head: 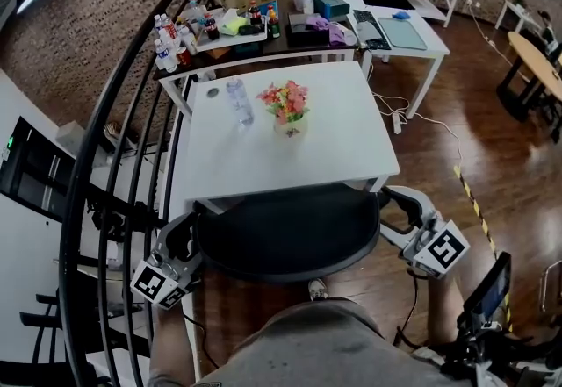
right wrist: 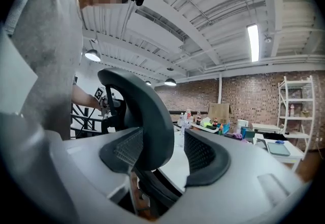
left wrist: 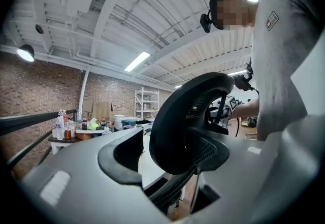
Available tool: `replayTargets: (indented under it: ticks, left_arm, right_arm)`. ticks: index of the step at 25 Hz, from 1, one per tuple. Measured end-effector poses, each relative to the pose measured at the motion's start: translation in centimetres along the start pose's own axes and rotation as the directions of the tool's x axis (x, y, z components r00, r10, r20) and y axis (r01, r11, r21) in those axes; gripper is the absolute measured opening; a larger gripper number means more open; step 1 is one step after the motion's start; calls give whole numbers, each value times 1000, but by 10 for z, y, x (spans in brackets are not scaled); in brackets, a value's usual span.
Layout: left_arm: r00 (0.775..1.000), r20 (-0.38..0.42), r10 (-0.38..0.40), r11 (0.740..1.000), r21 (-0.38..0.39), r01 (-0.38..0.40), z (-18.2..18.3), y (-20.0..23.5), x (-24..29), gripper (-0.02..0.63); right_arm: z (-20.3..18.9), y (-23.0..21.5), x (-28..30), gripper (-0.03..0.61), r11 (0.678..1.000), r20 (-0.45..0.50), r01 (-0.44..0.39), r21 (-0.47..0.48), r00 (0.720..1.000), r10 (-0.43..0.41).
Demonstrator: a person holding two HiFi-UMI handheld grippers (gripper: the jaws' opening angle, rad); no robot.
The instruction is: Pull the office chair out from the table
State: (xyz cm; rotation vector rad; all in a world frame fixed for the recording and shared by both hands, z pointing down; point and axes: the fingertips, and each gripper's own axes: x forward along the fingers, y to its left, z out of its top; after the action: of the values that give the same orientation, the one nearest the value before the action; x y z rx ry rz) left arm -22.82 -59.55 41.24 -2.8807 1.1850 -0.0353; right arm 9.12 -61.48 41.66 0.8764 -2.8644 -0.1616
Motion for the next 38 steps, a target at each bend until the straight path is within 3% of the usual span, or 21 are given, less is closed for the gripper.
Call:
replayTargets:
  ticks: [4,9,20,23,25,29,38]
  left_arm:
    - [997,-42,-72,997,24,73,-7,-4,17,280]
    - [984,-27,-177,983,45,178,1,-14,40,296]
    - [951,-67,-301,949,75,306,4,-29,70,311]
    - [951,-64,-302,949,69,306,4,-29,67,300]
    - [953,-64,-298,951,73,302,3,-29,66,295]
    - [949,-71,-308,947,70,313,1,-29,66,276]
    - [932,-96,-350,933,54,356,1,-41,55,241]
  right_arm:
    - [3,0,12,250,999,4,-43,-2,999,43]
    - [4,9,22,270,991,7,-134,-25,991,134]
    - [9,43,64,281,939,-19,-334,-76,942,334]
    - [12,45,72,280,942,-4,-328,-67,944,329]
    - [13,43,74,227,949,1,-310,-62,950,311]
    - [10,43,72,197,942,-8,-333,-50,943,333]
    - [9,55,63,167,931,-35,-363,-48,932,361]
